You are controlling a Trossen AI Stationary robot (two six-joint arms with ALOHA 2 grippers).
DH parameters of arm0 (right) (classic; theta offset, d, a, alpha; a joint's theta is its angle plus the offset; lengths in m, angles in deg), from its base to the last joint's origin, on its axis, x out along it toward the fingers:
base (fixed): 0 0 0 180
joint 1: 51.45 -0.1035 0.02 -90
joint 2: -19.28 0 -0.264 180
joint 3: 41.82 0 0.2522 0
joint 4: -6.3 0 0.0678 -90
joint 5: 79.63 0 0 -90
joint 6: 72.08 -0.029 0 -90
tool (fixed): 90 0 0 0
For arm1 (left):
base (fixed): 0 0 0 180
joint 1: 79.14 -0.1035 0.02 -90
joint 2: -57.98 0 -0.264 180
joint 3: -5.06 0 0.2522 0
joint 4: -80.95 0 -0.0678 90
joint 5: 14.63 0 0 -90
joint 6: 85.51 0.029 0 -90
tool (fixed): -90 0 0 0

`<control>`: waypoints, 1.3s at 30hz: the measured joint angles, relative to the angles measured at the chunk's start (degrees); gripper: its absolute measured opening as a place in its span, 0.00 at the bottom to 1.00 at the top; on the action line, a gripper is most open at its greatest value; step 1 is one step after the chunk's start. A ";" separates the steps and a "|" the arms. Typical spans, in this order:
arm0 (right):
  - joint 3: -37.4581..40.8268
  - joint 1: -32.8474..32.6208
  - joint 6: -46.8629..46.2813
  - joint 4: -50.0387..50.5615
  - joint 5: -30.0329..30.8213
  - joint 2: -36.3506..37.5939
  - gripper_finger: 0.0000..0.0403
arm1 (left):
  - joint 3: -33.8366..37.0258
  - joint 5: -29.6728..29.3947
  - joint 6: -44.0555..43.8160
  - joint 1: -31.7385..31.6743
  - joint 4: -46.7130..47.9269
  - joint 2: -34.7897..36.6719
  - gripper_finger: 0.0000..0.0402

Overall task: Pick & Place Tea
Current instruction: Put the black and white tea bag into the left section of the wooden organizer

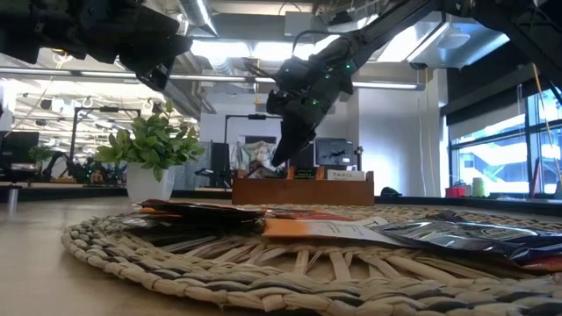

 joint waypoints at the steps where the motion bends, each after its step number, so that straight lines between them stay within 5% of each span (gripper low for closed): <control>1: 0.00 0.01 -0.01 -0.98 1.65 0.00 0.16 | 0.00 -0.02 0.00 0.00 0.00 0.00 0.27; 5: 0.00 0.33 -0.72 -2.98 6.67 0.00 0.16 | 0.00 -0.02 0.00 0.00 0.00 0.00 0.27; 16: 0.00 0.91 0.08 -3.81 5.73 0.00 0.18 | 0.00 -0.01 0.01 0.00 0.03 0.00 0.27; 23: 0.00 4.14 -3.07 -4.05 -5.15 -0.04 0.41 | 0.00 -0.02 0.02 0.00 0.04 0.00 0.28; 30: 0.00 5.84 -1.72 -4.69 -9.83 -0.04 0.65 | 0.00 -0.02 0.01 0.02 0.04 0.00 0.27; 39: -0.02 4.17 0.84 -6.35 -6.27 -3.70 0.72 | 0.00 -0.02 0.02 0.02 0.02 0.00 0.28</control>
